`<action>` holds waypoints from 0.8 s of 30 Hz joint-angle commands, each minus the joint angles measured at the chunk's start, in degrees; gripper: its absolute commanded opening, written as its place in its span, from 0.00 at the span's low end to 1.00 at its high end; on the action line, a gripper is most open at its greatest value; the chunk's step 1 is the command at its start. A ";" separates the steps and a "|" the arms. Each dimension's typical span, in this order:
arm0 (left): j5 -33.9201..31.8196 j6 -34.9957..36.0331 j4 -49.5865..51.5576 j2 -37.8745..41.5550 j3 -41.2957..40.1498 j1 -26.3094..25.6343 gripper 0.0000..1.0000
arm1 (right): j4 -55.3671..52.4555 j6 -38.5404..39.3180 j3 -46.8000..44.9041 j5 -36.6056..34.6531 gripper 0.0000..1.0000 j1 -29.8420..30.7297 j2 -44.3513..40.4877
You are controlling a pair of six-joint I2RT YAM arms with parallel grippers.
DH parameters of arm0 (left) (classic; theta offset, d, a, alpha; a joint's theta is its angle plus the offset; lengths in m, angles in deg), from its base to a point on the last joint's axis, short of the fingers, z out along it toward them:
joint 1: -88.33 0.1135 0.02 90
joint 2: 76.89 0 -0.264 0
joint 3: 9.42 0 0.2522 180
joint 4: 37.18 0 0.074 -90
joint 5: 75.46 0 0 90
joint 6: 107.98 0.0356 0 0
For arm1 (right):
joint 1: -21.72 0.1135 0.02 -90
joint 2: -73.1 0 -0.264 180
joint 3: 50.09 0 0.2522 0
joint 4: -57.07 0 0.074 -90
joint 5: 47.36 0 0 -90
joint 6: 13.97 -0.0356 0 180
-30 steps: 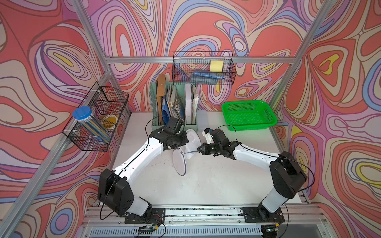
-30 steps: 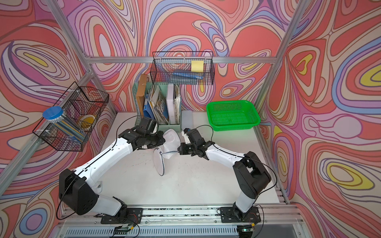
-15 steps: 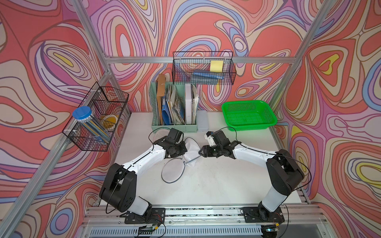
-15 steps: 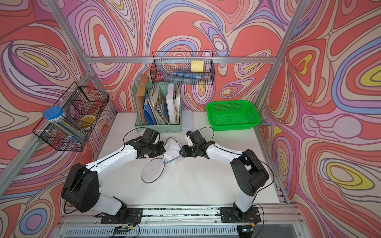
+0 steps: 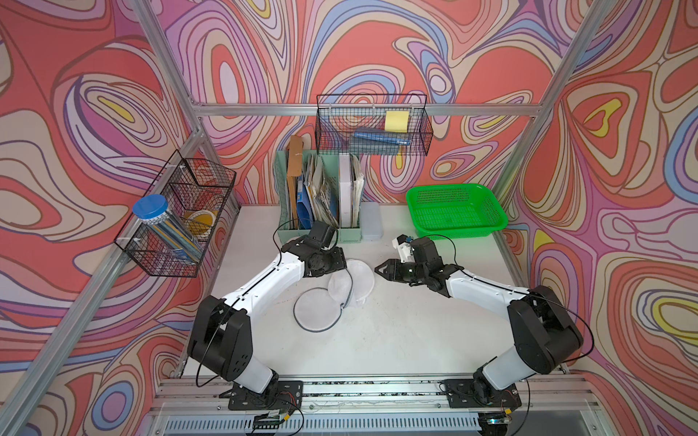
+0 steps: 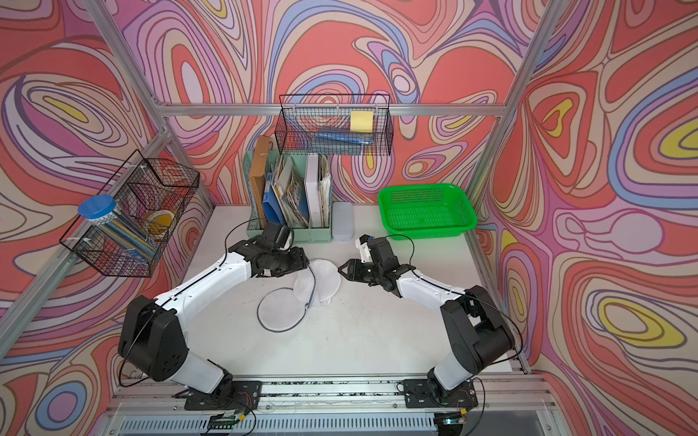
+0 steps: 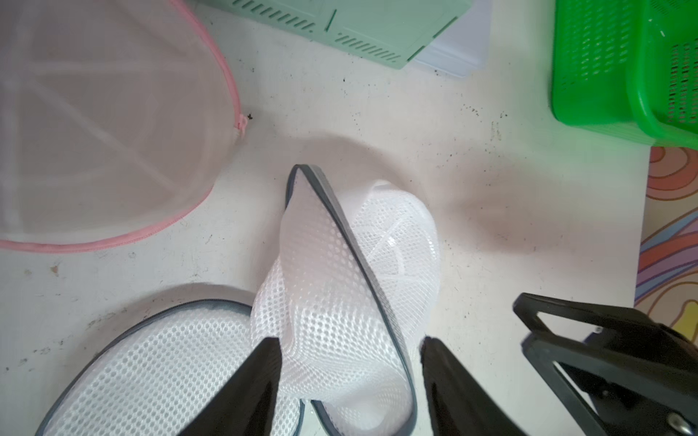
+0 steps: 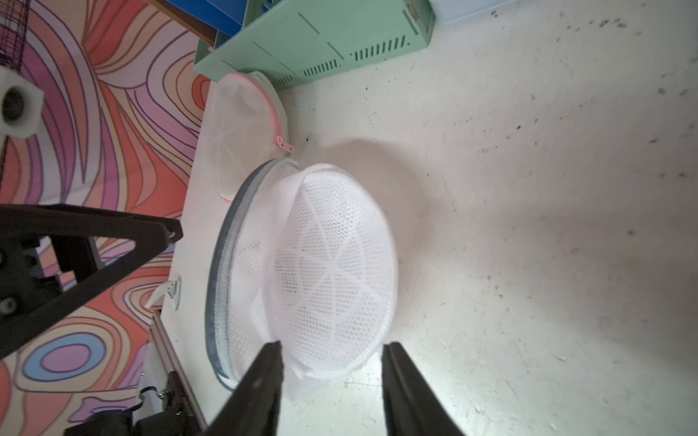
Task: Turn the laundry bag inside out
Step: Turn over the laundry bag at the center of the board.
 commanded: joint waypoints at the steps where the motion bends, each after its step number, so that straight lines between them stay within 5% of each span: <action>1: 1.49 2.19 7.71 -2.10 4.56 -1.56 0.67 | 5.86 -3.27 0.86 3.79 0.26 -0.12 5.20; 11: -1.48 2.76 16.29 -13.24 11.19 -4.15 0.68 | 10.39 -6.09 6.93 7.54 0.22 2.38 14.58; 14: -2.45 2.70 17.07 -15.20 12.24 -4.72 0.44 | 9.33 -6.22 10.23 9.19 0.19 3.89 18.28; 16: -3.40 2.55 17.55 -15.64 12.75 -4.92 0.16 | 7.78 -6.62 12.66 9.46 0.17 5.12 21.31; 18: -3.65 2.35 16.64 -14.89 12.59 -5.03 0.03 | 8.04 -7.06 14.00 10.04 0.13 6.11 23.74; 24: -1.92 1.32 16.32 -13.76 15.21 -5.72 0.00 | 10.13 -9.58 17.83 12.03 0.09 7.36 29.88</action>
